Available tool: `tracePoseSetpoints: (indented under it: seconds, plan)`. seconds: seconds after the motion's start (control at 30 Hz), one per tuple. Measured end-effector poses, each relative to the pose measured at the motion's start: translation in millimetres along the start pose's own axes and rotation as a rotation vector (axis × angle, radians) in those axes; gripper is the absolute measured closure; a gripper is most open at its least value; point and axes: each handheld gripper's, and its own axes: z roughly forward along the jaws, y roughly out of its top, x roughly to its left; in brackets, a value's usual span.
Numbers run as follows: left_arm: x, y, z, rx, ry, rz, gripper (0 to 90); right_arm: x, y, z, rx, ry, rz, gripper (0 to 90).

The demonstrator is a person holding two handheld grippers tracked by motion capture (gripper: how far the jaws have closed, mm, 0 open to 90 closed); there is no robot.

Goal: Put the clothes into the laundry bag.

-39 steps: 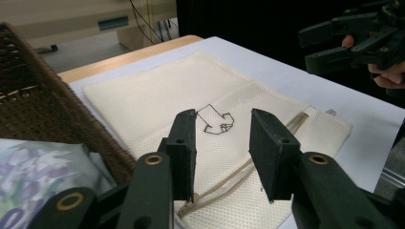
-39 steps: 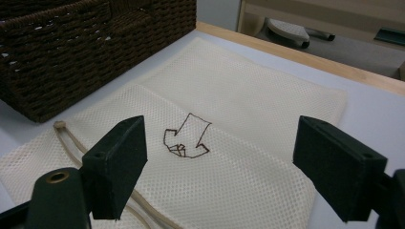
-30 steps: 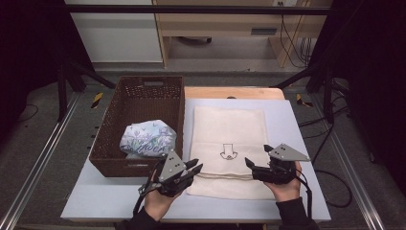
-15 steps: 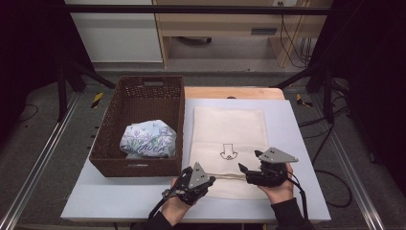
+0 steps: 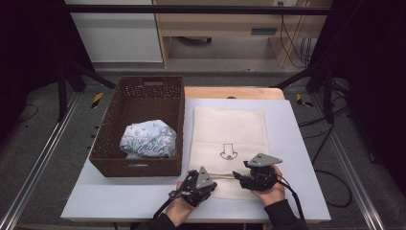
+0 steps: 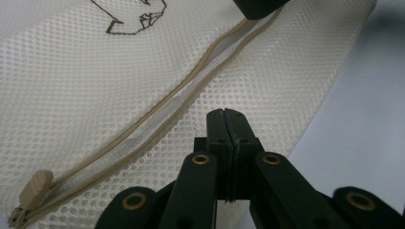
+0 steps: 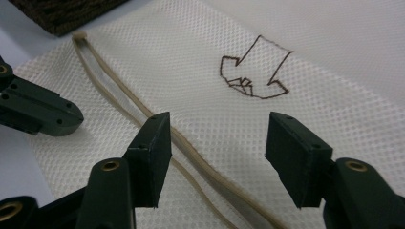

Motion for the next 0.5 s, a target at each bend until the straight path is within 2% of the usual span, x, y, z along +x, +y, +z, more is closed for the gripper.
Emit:
tracePoseSetpoints:
  seconds: [0.17, 0.23, 0.5]
  plan:
    - [0.1, -3.3, 3.0, -0.002, -0.001, 0.004, 88.6, 3.7, -2.0, 8.4, 0.034, 0.028, -0.019, 50.5]
    - [0.0, -3.5, 3.1, -0.002, -0.001, 0.008, 88.4, 4.7, -3.2, 11.8, 0.061, 0.028, -0.030, 52.7]
    - [0.9, -3.9, 3.4, -0.003, -0.012, -0.002, 87.9, 2.6, -4.2, 18.5, 0.084, 0.010, -0.033, 62.8]
